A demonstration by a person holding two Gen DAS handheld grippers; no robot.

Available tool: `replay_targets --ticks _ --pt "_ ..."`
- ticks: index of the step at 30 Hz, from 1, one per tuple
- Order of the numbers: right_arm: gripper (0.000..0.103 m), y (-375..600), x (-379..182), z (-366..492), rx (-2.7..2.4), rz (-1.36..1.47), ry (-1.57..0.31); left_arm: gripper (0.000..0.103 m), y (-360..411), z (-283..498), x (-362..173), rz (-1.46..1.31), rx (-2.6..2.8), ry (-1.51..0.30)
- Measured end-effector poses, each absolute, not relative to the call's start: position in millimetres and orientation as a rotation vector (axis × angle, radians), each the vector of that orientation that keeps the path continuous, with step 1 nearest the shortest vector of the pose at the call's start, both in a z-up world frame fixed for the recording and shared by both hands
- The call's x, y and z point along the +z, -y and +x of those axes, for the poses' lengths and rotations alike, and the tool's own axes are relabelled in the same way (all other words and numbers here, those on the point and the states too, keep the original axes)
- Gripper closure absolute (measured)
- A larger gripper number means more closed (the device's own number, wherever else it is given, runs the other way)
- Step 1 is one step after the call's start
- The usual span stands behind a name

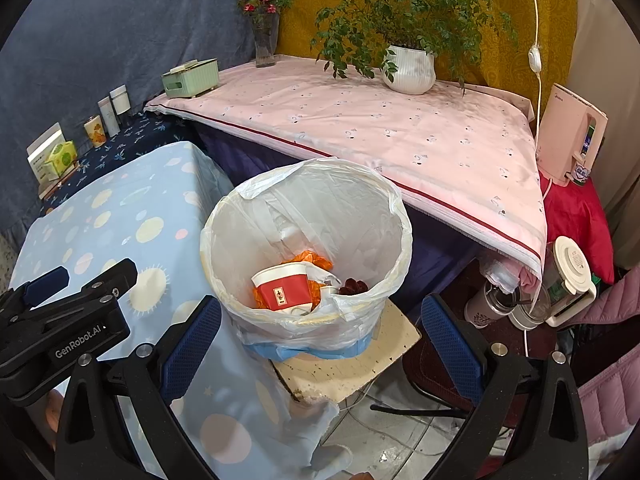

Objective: Collect trash

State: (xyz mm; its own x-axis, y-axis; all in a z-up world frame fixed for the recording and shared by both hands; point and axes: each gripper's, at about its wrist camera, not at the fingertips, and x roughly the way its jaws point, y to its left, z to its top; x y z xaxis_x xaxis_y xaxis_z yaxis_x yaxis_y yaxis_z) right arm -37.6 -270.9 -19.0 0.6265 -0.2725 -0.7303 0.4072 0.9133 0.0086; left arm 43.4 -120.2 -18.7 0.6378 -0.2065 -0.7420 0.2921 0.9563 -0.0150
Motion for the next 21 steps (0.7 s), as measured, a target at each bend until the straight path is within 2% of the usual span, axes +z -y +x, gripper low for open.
replay_targets --ticks 21 --pt "0.006 271.8 -20.0 -38.4 -0.393 0.182 -0.808 0.013 122.9 41.5 -19.2 0.115 -0.297 -0.829"
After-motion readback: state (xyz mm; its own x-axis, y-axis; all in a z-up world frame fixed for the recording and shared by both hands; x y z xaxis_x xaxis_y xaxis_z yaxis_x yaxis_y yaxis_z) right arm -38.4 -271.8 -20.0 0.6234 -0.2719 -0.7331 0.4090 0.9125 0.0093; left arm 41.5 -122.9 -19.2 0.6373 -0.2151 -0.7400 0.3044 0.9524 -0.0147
